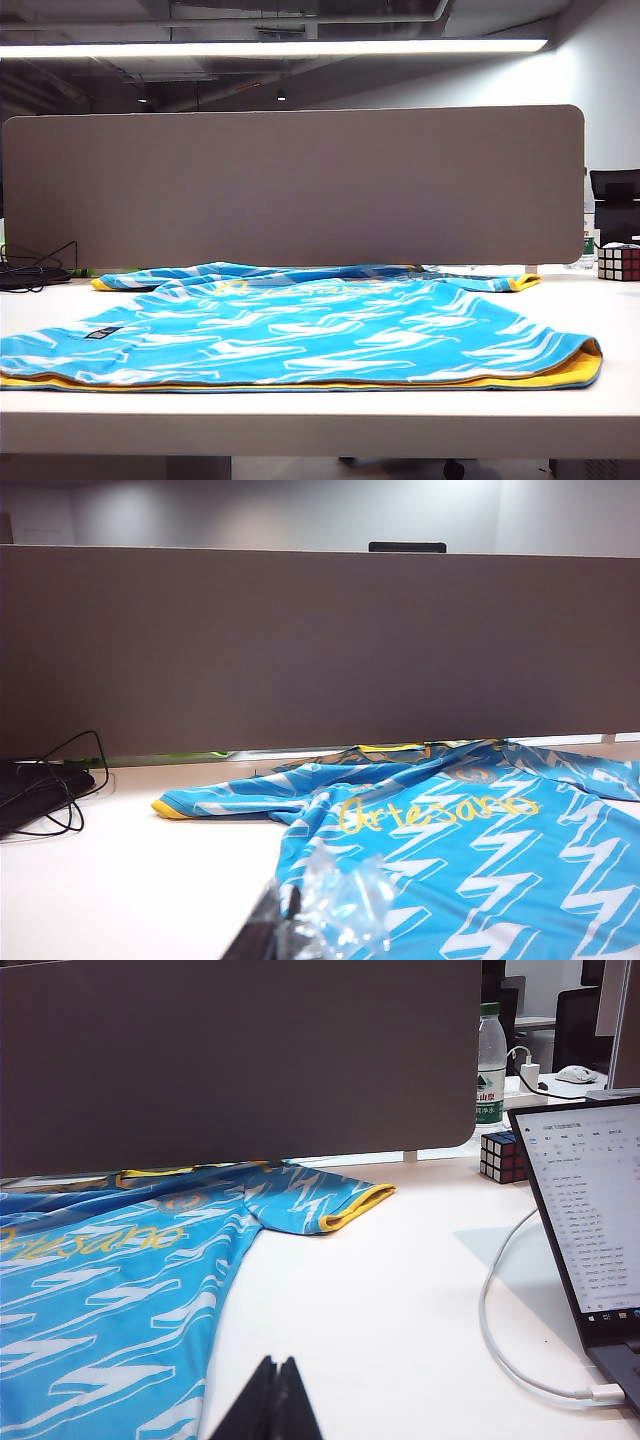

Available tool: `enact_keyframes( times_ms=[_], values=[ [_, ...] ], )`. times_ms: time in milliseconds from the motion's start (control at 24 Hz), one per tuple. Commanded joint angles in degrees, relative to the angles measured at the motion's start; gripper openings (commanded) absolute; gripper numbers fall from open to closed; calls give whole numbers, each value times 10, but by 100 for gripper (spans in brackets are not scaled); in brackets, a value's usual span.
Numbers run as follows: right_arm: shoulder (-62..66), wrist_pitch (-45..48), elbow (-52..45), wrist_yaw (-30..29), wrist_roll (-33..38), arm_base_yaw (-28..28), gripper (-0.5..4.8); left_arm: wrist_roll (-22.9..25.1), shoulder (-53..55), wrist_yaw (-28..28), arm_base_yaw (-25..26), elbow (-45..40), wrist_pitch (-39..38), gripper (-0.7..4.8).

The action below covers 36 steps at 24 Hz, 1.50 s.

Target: Fold the bottom side of the soccer jersey horizontally towards the center, about one-third of the way, then fold the sleeve back towards the center, creating a straight line along the edge of the the soccer jersey, and finally fold the bottom of the soccer jersey up towards the top, creating a neat rectangle.

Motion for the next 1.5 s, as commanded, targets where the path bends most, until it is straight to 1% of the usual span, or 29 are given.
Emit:
enact_keyframes(
  times_ms=[42, 333, 374, 458, 499, 541, 582, 624, 707, 749, 832, 873, 998, 1040, 1081, 1165, 1289, 1331, 1373, 1414, 1497],
  values=[
    [-1, 8, -3, 1, 0, 0, -1, 0, 0, -1, 1, 3, 7, -5],
    [-1, 8, -3, 0, 0, 0, -1, -1, 0, 0, 1, 3, 7, -5],
    [-1, 8, -3, -21, 26, 0, -1, -40, 0, 10, 1, 4, 8, -6],
    [-1, 7, 4, -70, 103, 0, -2, -170, 0, 14, 1, 10, 10, -6],
    [-1, -12, 15, -89, 150, 0, -2, -236, 0, 16, 1, 17, 0, -6],
    [1, -40, 28, -96, 188, 0, -3, -288, 0, 21, 1, 30, -27, -6],
    [3, -90, 48, -100, 216, 0, -3, -302, 1, 26, 1, 40, -54, -5],
    [8, -130, 64, -100, 223, 0, -3, -307, 5, 28, 1, 54, -89, -5],
    [27, -188, 97, -97, 209, 0, -3, -307, 20, 29, 2, 76, -141, -5],
    [55, -201, 120, -83, 207, -1, -3, -307, 54, 30, 2, 96, -181, -5],
    [130, -201, 162, -76, 205, -1, -3, -303, 135, 57, 2, 115, -192, -6],
    [166, -205, 181, -79, 198, -1, -3, -293, 165, 70, 2, 123, -192, -6],
    [269, -230, 235, -94, 163, -1, -3, -237, 274, 105, 2, 158, -189, -6],
    [340, -241, 269, -112, 149, -1, -2, -201, 348, 116, 2, 192, -191, -6],
    [407, -254, 305, -132, 133, -1, -2, -175, 412, 125, 2, 225, -194, -6],
    [474, -270, 340, -161, 110, -1, -1, -149, 472, 141, 2, 257, -199, -6],
    [563, -278, 381, -195, 83, -1, 4, -124, 561, 160, 2, 296, -199, -5],
    [605, -279, 395, -204, 72, -2, 40, -108, 608, 177, 5, 313, -203, -4],
    [642, -280, 406, -210, 70, -2, 87, -101, 657, 196, 14, 328, -209, 25],
    [662, -280, 410, -219, 70, -2, 120, -101, 688, 208, 21, 337, -215, 79],
    [695, -280, 412, -235, 70, -6, 163, -100, 738, 222, 33, 354, -232, 174]
  ],
)
